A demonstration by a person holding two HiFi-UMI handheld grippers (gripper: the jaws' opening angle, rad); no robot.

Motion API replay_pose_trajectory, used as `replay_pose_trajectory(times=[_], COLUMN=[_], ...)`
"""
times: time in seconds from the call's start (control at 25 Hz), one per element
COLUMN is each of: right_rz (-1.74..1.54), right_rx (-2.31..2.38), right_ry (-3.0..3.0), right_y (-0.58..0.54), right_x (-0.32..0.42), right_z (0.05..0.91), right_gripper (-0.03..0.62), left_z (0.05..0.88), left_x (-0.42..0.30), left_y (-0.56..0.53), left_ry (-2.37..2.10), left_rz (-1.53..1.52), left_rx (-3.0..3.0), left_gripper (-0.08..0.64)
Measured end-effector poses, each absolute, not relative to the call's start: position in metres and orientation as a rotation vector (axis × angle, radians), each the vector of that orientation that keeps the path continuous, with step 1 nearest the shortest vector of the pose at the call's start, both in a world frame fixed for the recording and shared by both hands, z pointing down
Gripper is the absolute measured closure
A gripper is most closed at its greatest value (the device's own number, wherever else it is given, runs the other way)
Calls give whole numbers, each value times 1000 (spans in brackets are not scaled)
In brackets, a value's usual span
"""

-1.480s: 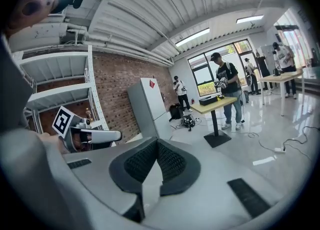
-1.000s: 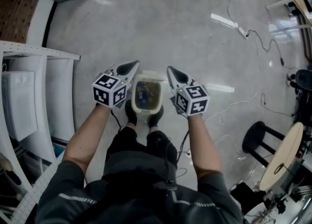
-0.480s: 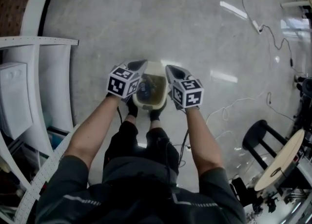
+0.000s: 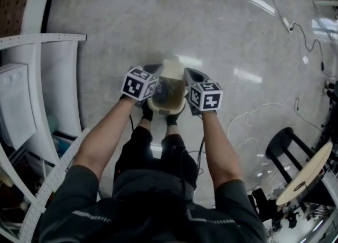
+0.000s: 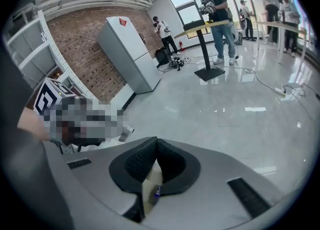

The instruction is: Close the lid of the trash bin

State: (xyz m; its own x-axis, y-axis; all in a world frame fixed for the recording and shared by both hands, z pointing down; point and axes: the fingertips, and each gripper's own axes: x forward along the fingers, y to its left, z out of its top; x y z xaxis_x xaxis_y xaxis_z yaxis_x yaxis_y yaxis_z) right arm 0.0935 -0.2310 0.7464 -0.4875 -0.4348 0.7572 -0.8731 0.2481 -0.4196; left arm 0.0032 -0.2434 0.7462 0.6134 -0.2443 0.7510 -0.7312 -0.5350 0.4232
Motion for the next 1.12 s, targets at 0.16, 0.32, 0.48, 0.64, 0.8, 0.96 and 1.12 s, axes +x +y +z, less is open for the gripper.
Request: replay_pose_trajectory(times=[0.16, 0.32, 0.48, 0.64, 0.8, 0.96, 1.12], right_rz=[1217, 1229, 1229, 1244, 1250, 1269, 1288], right_rx=[1214, 1219, 1191, 1168, 1128, 1099, 1074], right_ry=[-2023, -1995, -1965, -1940, -1909, -1879, -1857], right_y=[-226, -204, -172, -139, -109, -84, -61], right_x=[90, 93, 93, 92, 89, 86, 82], right_z=[747, 750, 756, 762, 773, 787, 801], right_gripper=[581, 581, 581, 581, 581, 581, 581], left_z=[749, 752, 757, 763, 773, 786, 804], left_x=[-2, -4, -4, -3, -6, -11, -16], left_y=[-235, -214, -185, -151, -120, -95, -70], left_ry=[-761, -737, -694, -680, -667, -652, -645], left_rz=[811, 834, 881, 893, 911, 933, 967], left_rx=[2057, 2044, 2039, 2012, 1986, 1958, 1919], left_gripper=[558, 558, 558, 558, 558, 558, 558])
